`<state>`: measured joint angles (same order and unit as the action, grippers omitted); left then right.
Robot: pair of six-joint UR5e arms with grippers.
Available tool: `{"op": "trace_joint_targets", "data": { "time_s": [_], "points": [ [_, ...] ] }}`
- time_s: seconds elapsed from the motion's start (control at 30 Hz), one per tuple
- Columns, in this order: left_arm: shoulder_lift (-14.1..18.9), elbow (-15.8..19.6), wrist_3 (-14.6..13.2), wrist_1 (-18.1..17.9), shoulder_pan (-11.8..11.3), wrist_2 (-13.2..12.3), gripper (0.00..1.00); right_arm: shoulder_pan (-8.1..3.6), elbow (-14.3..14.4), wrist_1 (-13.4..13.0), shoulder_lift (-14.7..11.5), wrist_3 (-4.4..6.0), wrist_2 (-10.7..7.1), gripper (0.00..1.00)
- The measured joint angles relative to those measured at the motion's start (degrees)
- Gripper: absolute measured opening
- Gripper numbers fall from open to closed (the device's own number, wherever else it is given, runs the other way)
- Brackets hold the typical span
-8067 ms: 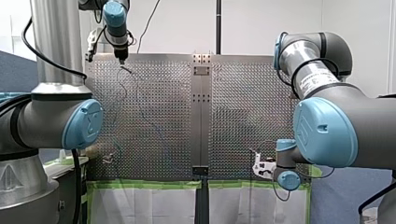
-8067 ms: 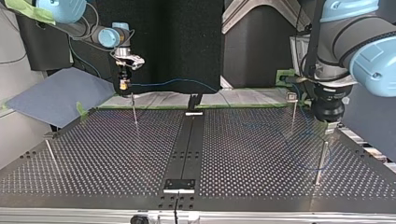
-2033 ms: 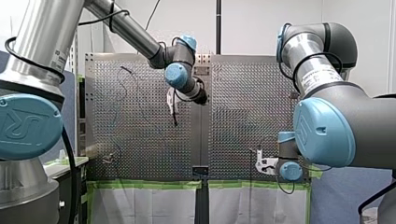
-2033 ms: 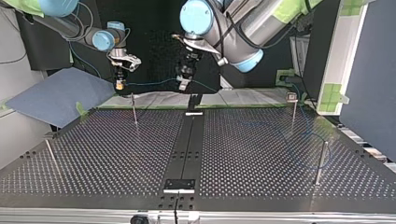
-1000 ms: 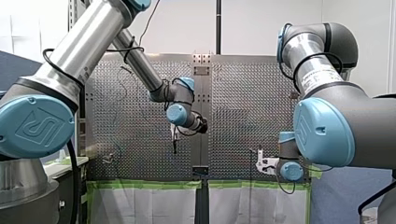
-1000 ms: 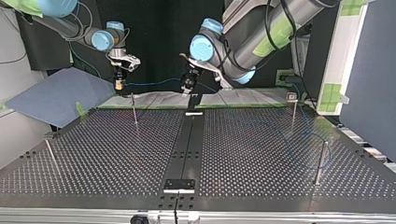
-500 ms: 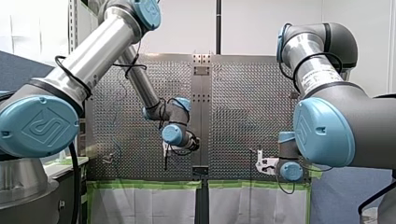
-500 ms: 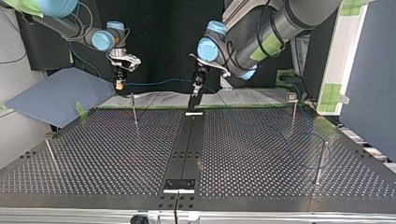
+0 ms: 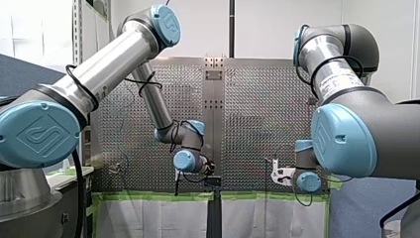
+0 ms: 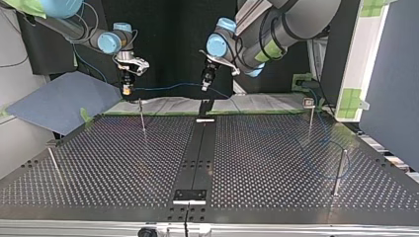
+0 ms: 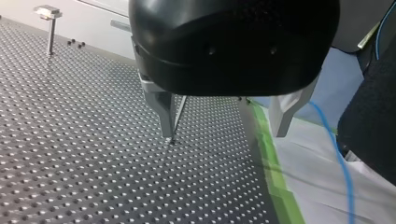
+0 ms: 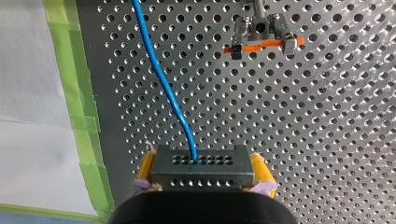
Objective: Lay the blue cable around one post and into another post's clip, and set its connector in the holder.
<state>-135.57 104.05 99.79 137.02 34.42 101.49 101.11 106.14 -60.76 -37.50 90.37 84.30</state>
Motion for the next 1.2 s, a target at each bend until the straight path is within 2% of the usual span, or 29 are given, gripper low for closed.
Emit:
{"op": "trace_joint_targets", "data": {
  "time_s": [0.47, 0.67, 1.0, 1.2],
  "points": [
    [-6.98, -0.40, -0.63, -6.98, 0.31, 0.04, 0.99, -0.02, 0.00, -0.15, 0.00, 0.09, 0.00, 0.00],
    [-10.07, -1.16, -2.30, -10.09, -0.21, 0.15, 0.99, 0.03, 0.00, -0.16, 0.00, 0.09, -0.08, 0.00],
    [-15.20, 2.94, -3.36, -15.22, -0.48, 2.66, 0.99, 0.06, 0.00, -0.08, 0.00, 0.01, -0.15, 0.00],
    [-18.28, 6.01, -3.40, -18.29, -0.26, 3.01, 0.99, 0.11, 0.00, -0.08, 0.00, 0.00, -0.14, 0.00]
  ]
}}
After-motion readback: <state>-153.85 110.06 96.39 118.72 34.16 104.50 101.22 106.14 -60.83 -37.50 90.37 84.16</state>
